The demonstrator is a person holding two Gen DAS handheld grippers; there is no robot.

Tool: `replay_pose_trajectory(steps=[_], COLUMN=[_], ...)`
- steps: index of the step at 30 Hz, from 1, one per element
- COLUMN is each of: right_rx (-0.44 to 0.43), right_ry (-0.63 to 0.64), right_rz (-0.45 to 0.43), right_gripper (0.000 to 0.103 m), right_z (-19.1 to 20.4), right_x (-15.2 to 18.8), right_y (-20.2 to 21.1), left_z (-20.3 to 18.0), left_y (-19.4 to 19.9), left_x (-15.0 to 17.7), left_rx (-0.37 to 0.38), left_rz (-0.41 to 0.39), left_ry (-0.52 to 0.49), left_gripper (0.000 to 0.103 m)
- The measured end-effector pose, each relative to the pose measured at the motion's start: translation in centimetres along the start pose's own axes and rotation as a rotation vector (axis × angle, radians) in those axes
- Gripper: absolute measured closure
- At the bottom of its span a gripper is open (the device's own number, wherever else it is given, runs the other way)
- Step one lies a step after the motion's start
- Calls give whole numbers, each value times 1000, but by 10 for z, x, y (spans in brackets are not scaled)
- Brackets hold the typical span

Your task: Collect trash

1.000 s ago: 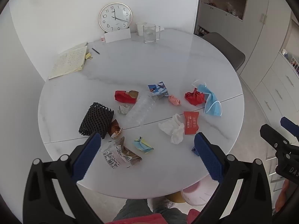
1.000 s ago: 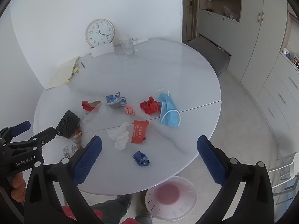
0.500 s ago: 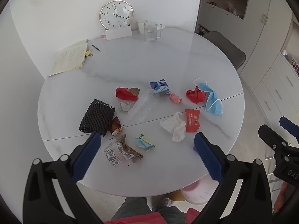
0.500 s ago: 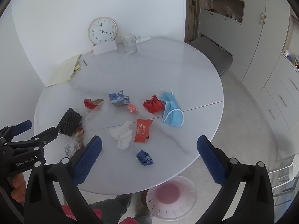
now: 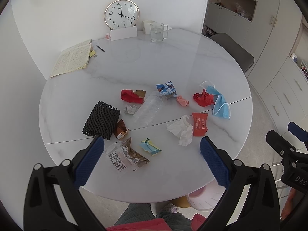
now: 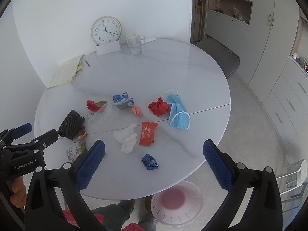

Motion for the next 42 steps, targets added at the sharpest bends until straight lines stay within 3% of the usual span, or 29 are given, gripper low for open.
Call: replay_pose_trajectory(steps=[42], right_rx=[-5], right_ry=[9], right_rz=[14], right_gripper=[2], right_z=[4], right_x=[3], right_y=[-3], left_z=[5], left_y=[-2], left_x=[3], left_rx=[-3], left_rz=[7], left_ry=[0], left_gripper=[8])
Point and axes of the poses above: each gripper's, at about its wrist camera, not at the fingertips, and y roughly against the way its jaws point, z to its left, x to its underside, the point moved 7 cm from there along -y, roughly the way its jaws point, and after that the axes turned 6 degrees about y, right-handed, at the moved point
